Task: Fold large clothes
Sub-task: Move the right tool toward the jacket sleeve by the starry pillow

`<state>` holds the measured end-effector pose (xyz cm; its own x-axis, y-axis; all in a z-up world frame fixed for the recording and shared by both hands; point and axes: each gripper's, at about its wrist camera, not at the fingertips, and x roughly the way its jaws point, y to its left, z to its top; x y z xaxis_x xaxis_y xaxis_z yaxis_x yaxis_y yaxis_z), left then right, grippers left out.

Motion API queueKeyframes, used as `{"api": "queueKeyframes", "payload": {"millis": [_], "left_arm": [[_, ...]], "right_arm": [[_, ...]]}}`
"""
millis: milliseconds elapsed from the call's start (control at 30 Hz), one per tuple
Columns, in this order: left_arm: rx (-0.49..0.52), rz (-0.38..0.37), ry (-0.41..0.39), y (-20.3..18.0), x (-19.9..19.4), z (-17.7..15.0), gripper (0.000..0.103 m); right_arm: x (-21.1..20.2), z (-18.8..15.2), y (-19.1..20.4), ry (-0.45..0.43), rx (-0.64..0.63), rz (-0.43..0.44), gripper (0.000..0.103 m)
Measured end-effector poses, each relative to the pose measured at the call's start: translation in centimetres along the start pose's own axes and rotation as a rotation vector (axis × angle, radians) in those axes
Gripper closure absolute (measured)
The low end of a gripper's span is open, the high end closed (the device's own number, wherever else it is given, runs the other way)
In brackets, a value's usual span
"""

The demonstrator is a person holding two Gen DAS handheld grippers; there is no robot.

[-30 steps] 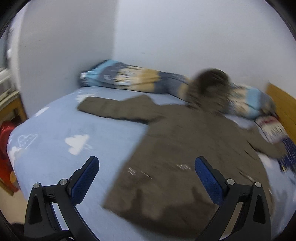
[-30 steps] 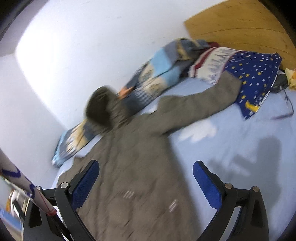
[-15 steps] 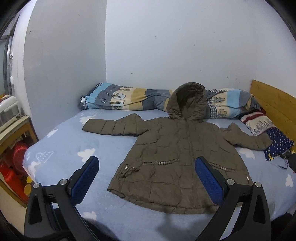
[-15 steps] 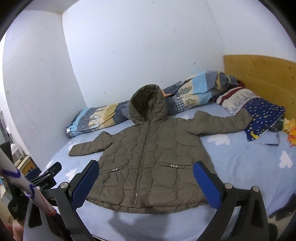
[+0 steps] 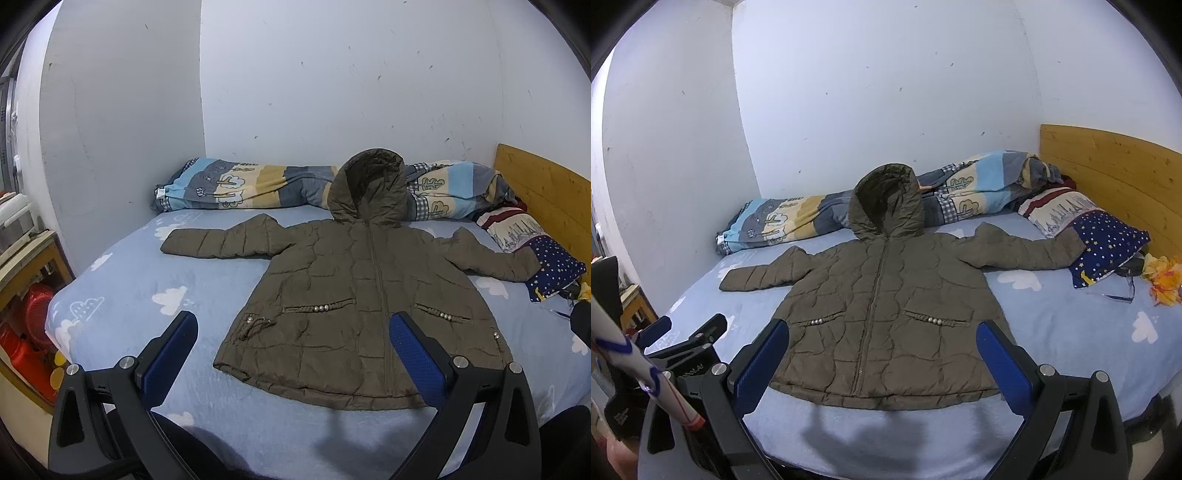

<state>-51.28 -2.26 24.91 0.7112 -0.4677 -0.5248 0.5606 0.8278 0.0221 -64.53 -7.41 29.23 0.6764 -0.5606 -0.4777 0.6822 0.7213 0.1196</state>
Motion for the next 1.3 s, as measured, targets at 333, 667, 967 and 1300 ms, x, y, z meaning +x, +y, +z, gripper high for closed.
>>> {"api": "queueKeyframes", "payload": {"millis": [333,667,967,1300], "left_arm": [[-0.002,-0.005,0.016,0.4,0.6,-0.1,0.000],[0.001,-0.006,0.023,0.4,0.9,-0.6,0.000],[0.020,-0.010,0.020,0.4,1.0,-0.7,0.000],[0.018,-0.042,0.047,-1.0,3.4,-0.2,0.000]], "right_arm": [[0.5,-0.2,0.5,0.010,-0.015,0.006,0.000],[1.2,-0.7,0.6,0.035,-0.012,0.004,0.000],[1.3,-0.8,0.2,0.040,-0.001,0.008,0.000],[2.9,-0.7,-1.1,0.067,0.016,-0.017,0.000]]}}
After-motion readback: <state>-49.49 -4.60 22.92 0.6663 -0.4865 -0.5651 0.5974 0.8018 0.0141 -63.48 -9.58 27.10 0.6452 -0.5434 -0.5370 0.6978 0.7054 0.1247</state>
